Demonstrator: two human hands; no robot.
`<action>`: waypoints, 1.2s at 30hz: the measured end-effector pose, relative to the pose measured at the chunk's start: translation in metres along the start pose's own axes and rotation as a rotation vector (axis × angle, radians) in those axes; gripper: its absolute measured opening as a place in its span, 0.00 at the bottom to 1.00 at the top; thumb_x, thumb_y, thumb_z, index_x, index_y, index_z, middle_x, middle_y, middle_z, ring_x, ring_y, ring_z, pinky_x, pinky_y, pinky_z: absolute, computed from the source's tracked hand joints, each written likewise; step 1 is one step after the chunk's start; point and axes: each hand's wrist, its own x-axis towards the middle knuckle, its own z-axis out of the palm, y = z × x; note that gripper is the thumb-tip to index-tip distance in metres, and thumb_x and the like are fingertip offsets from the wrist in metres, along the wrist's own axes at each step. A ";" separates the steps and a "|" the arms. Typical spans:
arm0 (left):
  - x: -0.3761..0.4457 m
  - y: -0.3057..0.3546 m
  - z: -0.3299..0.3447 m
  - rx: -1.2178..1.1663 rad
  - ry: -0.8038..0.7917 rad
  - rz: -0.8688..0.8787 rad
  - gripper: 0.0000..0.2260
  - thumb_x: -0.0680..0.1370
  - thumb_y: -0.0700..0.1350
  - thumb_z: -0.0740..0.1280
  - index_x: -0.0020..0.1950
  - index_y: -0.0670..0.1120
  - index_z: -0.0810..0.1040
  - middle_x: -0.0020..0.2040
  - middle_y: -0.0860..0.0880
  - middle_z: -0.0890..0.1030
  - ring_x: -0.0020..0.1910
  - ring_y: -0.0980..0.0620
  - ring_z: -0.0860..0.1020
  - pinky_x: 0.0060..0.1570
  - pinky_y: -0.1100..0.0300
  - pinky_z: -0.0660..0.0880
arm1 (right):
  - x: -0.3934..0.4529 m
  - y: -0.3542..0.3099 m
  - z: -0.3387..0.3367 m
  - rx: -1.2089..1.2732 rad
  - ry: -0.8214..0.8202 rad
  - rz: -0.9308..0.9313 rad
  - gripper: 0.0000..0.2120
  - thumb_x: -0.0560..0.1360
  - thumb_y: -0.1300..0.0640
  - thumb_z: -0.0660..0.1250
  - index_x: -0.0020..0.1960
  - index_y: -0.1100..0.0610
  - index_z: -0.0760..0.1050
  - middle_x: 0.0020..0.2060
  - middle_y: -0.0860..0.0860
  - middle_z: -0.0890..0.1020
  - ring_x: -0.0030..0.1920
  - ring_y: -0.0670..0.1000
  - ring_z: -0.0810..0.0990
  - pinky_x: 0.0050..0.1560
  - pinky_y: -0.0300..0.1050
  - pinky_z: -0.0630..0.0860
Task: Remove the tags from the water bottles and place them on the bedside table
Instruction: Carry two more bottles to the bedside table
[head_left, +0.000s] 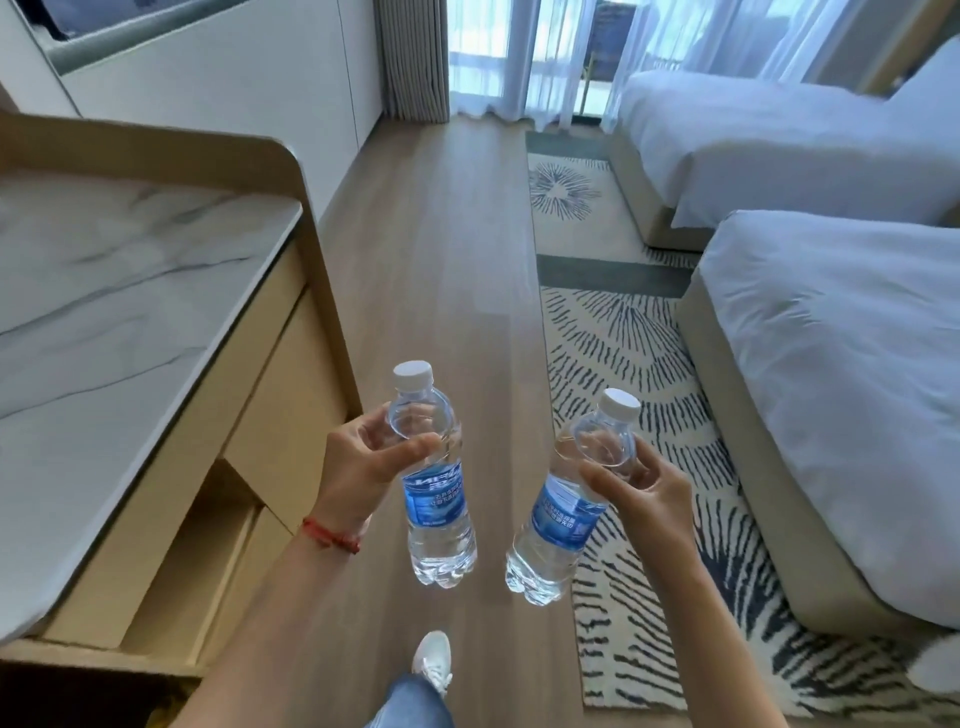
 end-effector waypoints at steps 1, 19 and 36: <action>0.024 0.003 0.000 0.004 -0.010 0.008 0.24 0.57 0.48 0.75 0.51 0.41 0.81 0.44 0.46 0.85 0.45 0.49 0.82 0.42 0.63 0.77 | 0.021 -0.002 0.004 -0.008 0.001 -0.001 0.15 0.65 0.66 0.73 0.50 0.56 0.79 0.39 0.50 0.86 0.40 0.47 0.84 0.40 0.35 0.78; 0.365 -0.012 0.058 0.039 -0.032 -0.003 0.21 0.58 0.44 0.78 0.49 0.43 0.81 0.44 0.48 0.85 0.44 0.50 0.82 0.42 0.63 0.77 | 0.359 0.008 0.009 0.053 0.033 -0.004 0.17 0.64 0.65 0.74 0.50 0.52 0.79 0.42 0.49 0.86 0.43 0.49 0.85 0.43 0.36 0.79; 0.663 -0.030 0.162 0.042 -0.030 -0.020 0.22 0.60 0.44 0.76 0.52 0.41 0.81 0.45 0.45 0.85 0.45 0.49 0.82 0.42 0.62 0.77 | 0.677 0.013 -0.042 0.025 0.015 -0.014 0.14 0.63 0.61 0.75 0.47 0.50 0.79 0.40 0.49 0.86 0.41 0.48 0.85 0.41 0.35 0.78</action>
